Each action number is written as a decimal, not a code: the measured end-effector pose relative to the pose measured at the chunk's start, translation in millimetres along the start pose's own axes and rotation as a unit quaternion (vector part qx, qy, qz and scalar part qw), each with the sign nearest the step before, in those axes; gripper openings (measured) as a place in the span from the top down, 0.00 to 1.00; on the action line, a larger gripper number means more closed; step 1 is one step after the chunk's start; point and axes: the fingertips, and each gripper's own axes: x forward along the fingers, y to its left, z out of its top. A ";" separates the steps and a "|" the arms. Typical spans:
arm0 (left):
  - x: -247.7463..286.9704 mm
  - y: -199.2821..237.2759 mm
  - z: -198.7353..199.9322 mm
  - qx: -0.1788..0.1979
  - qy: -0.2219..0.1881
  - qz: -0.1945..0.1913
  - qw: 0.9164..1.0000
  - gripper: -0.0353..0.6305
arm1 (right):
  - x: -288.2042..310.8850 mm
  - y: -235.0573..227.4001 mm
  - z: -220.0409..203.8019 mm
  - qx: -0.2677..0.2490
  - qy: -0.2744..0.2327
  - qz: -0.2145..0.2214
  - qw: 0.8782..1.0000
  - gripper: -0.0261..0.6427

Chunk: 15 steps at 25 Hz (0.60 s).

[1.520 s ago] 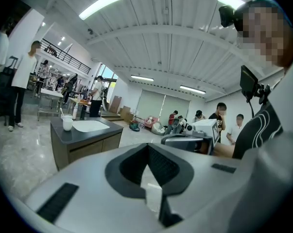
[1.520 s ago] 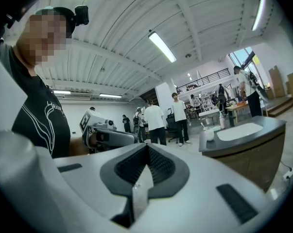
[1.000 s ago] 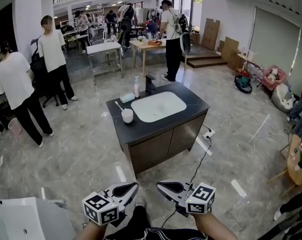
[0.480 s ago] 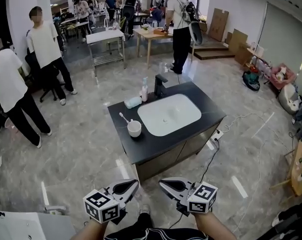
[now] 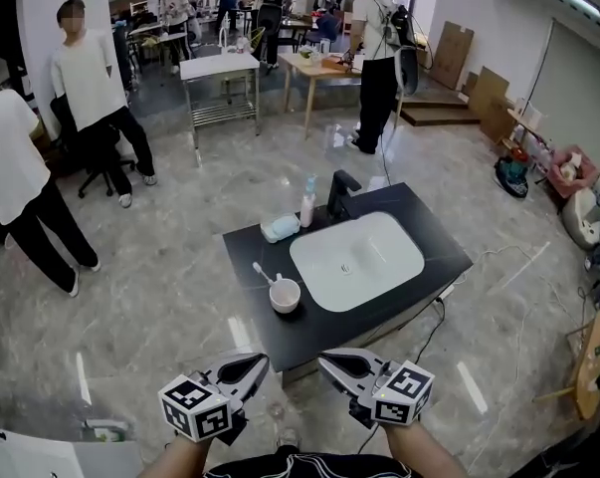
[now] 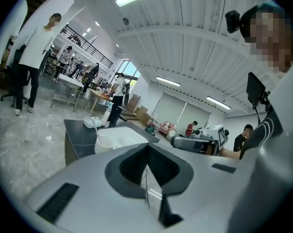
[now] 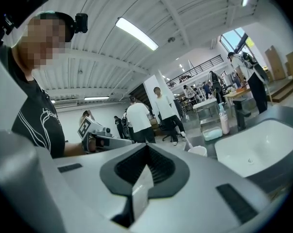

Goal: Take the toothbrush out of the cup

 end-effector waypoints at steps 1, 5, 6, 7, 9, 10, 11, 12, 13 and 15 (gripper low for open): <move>2.1 4.5 2.5 0.001 0.000 0.000 1.000 0.94 | 4.4 -4.3 2.7 -0.001 -0.001 0.000 1.000 0.95; 6.7 24.0 11.1 -0.002 -0.004 0.002 1.000 0.94 | 24.3 -17.7 6.4 -0.002 0.006 0.002 1.000 0.96; 7.3 28.2 13.2 -0.003 -0.004 0.003 1.000 0.94 | 28.6 -20.0 7.0 -0.001 0.008 0.002 1.000 0.95; 7.9 32.0 15.2 -0.004 -0.004 0.003 1.000 0.94 | 32.5 -21.8 8.0 0.000 0.010 0.004 1.000 0.95; 9.4 38.8 18.1 -0.005 -0.004 0.005 1.000 0.94 | 38.9 -24.4 10.8 -0.001 0.011 0.007 1.000 0.95; 10.2 41.6 19.2 -0.006 -0.005 0.005 1.000 0.94 | 41.6 -25.2 12.3 -0.002 0.011 0.009 1.000 0.95; 10.9 43.8 20.1 -0.007 -0.005 0.005 1.000 0.94 | 43.9 -25.8 13.6 -0.004 0.011 0.009 1.000 0.95; 11.4 45.3 21.1 -0.007 -0.006 0.005 1.000 0.94 | 45.8 -26.1 14.6 -0.006 0.012 0.010 1.000 0.95; 11.7 46.4 22.1 -0.008 -0.006 0.005 1.000 0.94 | 47.4 -26.2 15.2 -0.008 0.012 0.010 1.000 0.95; 11.8 46.9 23.4 -0.007 -0.006 0.004 1.000 0.94 | 49.3 -25.8 15.2 -0.010 0.015 0.011 1.000 0.95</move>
